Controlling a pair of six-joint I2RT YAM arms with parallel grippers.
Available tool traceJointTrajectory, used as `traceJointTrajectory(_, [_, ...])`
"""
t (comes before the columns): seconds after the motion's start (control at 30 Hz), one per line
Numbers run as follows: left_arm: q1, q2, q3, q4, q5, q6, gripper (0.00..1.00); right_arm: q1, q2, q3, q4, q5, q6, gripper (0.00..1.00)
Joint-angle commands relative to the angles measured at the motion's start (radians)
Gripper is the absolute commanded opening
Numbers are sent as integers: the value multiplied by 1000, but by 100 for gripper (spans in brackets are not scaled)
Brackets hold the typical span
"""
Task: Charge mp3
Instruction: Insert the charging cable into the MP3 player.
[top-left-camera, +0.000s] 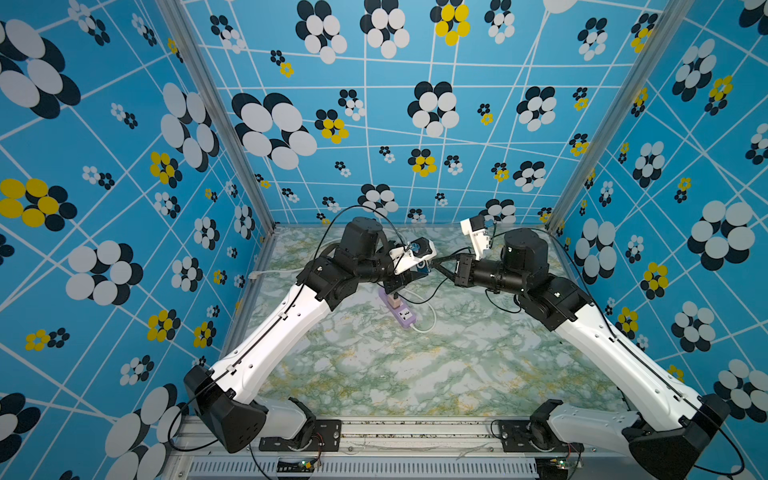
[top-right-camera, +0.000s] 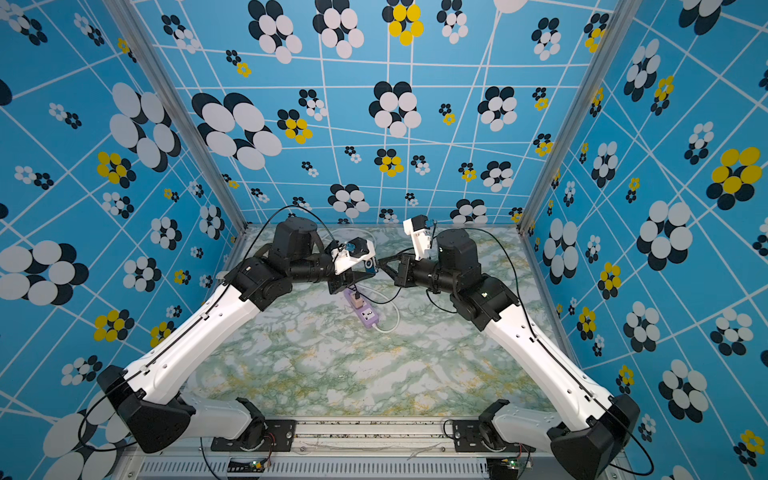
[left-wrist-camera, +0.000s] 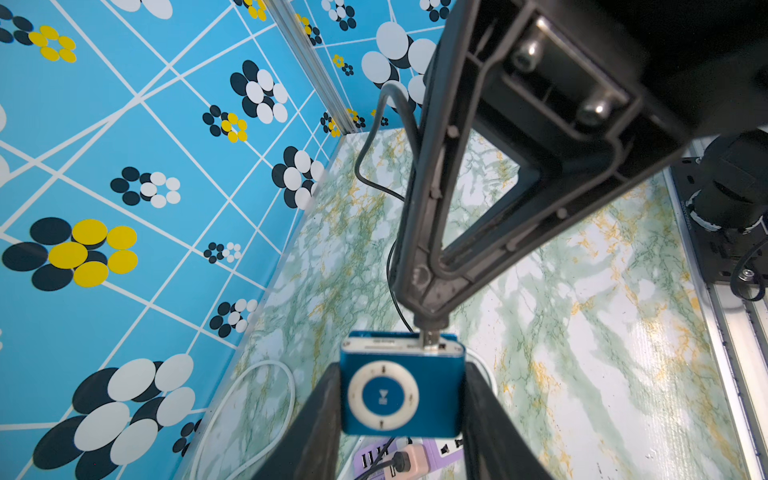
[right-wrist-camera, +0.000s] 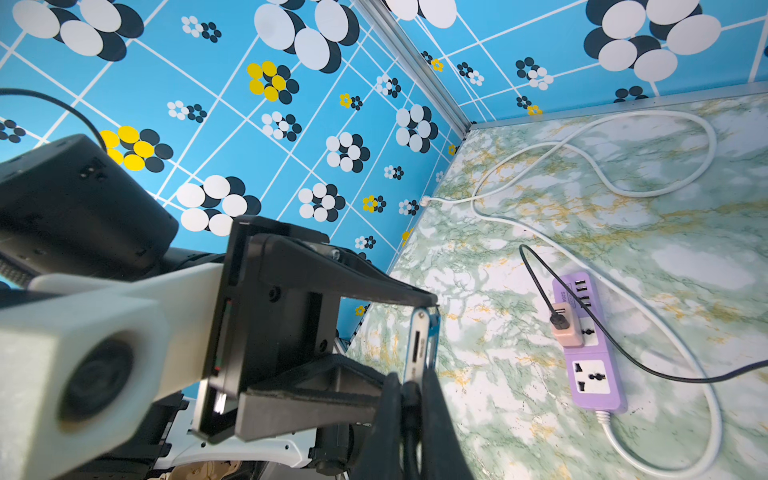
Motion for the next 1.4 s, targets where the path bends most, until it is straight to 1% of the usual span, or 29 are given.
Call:
traceJointTrajectory(0.0, [-6, -44, -11, 54, 0, -22, 29, 13, 4, 9, -21, 11, 0, 0])
traceJointTrajectory(0.23, [-6, -45, -10, 73, -3, -33, 29, 15, 3, 6, -34, 23, 6, 0])
traceJointTrajectory(0.47, [-6, -48, -7, 84, -1, -36, 29, 23, 32, 17, -52, 15, 29, 0])
traceJointTrajectory(0.73, [-16, -45, -5, 122, -46, -44, 28, 25, 25, 9, -47, 19, 16, 0])
traceJointTrajectory(0.87, [-20, -47, -7, 143, -50, -45, 28, 27, 28, 15, -45, 11, 9, 0])
traceJointTrajectory(1.0, [-21, -52, -11, 166, -30, -47, 28, 28, 42, 46, -96, 40, -6, 0])
traceJointTrajectory(1.13, [-21, -52, -11, 154, 13, -39, 28, 28, 62, 68, -111, 30, -17, 0])
traceJointTrajectory(1.2, [-21, -47, -7, 143, 21, -37, 28, 36, 77, 90, -152, 31, -46, 0])
traceJointTrajectory(1.27, [-21, -40, 8, 130, 18, -35, 28, 44, 96, 113, -195, 32, -65, 0])
traceJointTrajectory(1.37, [-23, -21, 34, 140, 2, -49, 28, 74, 117, 123, -206, 40, -78, 0])
